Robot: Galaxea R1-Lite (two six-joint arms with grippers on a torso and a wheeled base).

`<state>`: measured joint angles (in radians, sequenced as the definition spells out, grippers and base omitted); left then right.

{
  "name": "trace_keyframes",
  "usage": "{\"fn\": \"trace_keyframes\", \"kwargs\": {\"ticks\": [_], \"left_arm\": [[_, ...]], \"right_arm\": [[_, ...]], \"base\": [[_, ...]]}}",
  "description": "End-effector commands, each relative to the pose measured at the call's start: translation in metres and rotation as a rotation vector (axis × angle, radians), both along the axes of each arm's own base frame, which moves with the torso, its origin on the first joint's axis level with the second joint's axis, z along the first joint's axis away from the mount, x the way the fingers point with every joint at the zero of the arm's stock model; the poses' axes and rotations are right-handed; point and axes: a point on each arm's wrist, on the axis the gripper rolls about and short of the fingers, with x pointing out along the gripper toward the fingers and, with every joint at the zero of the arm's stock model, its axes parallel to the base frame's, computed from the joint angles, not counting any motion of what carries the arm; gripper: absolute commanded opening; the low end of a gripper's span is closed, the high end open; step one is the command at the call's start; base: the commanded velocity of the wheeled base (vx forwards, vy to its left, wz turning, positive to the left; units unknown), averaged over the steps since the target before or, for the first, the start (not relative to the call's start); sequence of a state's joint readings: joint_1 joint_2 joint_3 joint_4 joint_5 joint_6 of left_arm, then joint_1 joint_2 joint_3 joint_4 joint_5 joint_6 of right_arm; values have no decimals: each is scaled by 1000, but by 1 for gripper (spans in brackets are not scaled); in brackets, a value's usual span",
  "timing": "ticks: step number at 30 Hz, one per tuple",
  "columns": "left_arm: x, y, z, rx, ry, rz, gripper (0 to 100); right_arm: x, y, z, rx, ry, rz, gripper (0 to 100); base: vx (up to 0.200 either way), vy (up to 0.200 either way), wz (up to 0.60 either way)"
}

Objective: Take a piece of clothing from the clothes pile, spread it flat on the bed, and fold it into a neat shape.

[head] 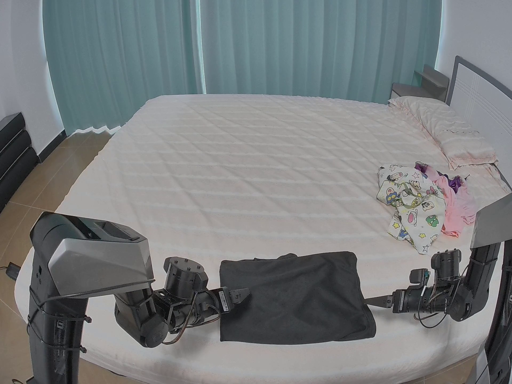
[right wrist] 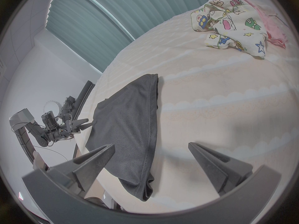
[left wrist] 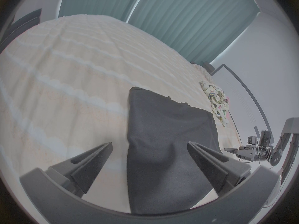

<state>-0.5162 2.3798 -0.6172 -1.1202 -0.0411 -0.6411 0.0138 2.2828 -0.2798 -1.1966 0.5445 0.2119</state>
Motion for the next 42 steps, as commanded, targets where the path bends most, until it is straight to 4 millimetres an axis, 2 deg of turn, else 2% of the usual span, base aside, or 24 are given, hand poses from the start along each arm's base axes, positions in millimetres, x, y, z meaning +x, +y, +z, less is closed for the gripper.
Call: {"fn": "trace_keyframes", "kwargs": {"ticks": [1, 5, 14, 23, 35, 36, 42], "left_arm": [[0, -2, -9, 8, -5, -21, 100], [-2, -9, -9, 0, -13, -46, 100], [8, -19, -10, -22, -36, -73, 100], [8, -16, -18, 43, -51, -113, 100], [10, -20, -17, 25, -62, -123, 100], [10, -20, -18, 25, -62, -123, 0], [9, -13, -19, 40, -51, -95, 0]], "right_arm": [[0, 0, -1, 0, 5, 2, 100], [0, 0, -3, -1, 9, 3, 100], [-1, 3, -3, 0, 10, 11, 100], [0, 3, -2, 0, 7, 11, 100], [0, 3, -1, 0, 5, 11, 100], [0, 3, -2, 0, 7, 11, 100], [0, 2, -1, 0, 0, 9, 100]], "base": [[0, 0, 0], [0, 0, 0], [0, 0, 0], [0, 0, 0], [0, 0, 0], [0, 0, 0], [0, 0, 0]]}}
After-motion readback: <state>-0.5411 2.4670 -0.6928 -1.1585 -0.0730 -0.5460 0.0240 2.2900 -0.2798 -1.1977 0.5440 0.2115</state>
